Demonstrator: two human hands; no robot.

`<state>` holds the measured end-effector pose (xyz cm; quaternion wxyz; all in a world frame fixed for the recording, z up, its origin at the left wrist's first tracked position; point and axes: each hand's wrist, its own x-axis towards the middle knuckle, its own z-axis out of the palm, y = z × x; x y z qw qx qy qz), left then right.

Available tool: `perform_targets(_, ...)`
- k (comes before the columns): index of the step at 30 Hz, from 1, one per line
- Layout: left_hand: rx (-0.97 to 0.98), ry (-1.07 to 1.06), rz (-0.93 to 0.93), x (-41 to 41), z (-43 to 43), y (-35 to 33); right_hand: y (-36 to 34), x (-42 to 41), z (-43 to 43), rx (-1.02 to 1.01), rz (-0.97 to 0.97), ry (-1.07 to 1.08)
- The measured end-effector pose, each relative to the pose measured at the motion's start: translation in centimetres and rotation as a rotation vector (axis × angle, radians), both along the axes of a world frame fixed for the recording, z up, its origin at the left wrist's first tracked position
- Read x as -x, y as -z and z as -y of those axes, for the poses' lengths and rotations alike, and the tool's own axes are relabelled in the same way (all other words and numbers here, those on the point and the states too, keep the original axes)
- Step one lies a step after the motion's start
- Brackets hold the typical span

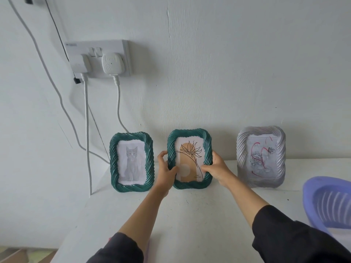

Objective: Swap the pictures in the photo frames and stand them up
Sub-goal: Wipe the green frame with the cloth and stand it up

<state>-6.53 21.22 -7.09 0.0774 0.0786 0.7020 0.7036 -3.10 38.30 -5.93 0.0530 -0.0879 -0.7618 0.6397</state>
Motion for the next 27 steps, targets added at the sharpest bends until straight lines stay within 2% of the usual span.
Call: perform_targets(27,0.034,-0.008,0.004,-0.33,0.49,0.04,0.00,-0.49,-0.34,-0.017,0.059,-0.004)
